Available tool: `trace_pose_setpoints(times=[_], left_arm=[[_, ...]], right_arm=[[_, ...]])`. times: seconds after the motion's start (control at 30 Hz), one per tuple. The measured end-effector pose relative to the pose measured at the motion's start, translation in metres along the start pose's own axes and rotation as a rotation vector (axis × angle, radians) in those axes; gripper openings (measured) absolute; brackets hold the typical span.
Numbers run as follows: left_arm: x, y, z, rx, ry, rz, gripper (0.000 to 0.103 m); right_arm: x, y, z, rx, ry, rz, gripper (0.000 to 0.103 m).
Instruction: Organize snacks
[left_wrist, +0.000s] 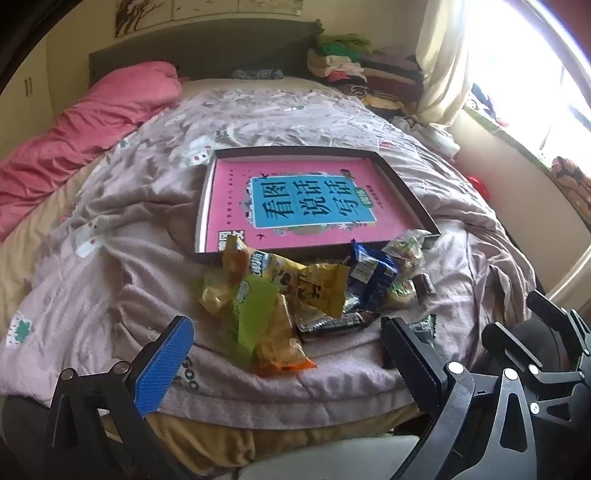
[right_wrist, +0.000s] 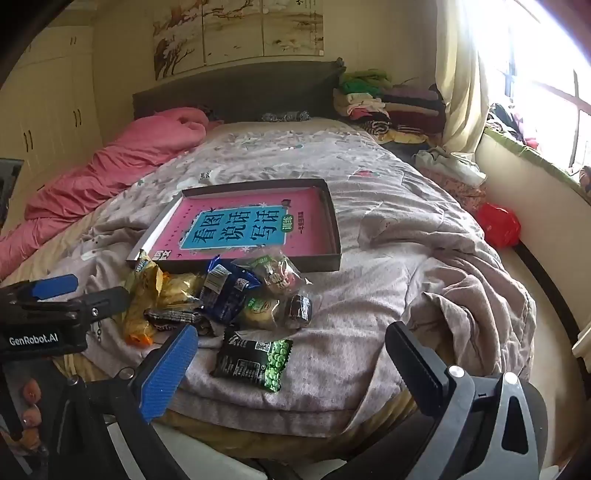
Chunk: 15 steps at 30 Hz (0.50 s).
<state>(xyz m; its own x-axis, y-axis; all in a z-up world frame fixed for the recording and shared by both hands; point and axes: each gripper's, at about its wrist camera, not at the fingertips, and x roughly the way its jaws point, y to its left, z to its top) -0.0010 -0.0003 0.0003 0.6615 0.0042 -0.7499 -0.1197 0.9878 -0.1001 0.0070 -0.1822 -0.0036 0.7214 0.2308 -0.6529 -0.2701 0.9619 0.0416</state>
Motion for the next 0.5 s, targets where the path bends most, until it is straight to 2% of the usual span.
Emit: trace_pose_setpoints(times=[0.17,0.2,0.5], left_arm=[[-0.003,-0.014,-0.009,0.014,-0.021,0.013,0.103],[-0.004,-0.008,-0.005,0.004,0.001,-0.013,0.103],[-0.005,-0.004,-0.002,-0.002,0.013,-0.031,0.103]], right_arm=[[-0.001,0.006,-0.002,-0.031,-0.004,0.004,0.102],[-0.001,0.008,-0.001,-0.032,0.0,0.009,0.102],[-0.002,0.012,-0.001,-0.036,0.004,0.012,0.102]])
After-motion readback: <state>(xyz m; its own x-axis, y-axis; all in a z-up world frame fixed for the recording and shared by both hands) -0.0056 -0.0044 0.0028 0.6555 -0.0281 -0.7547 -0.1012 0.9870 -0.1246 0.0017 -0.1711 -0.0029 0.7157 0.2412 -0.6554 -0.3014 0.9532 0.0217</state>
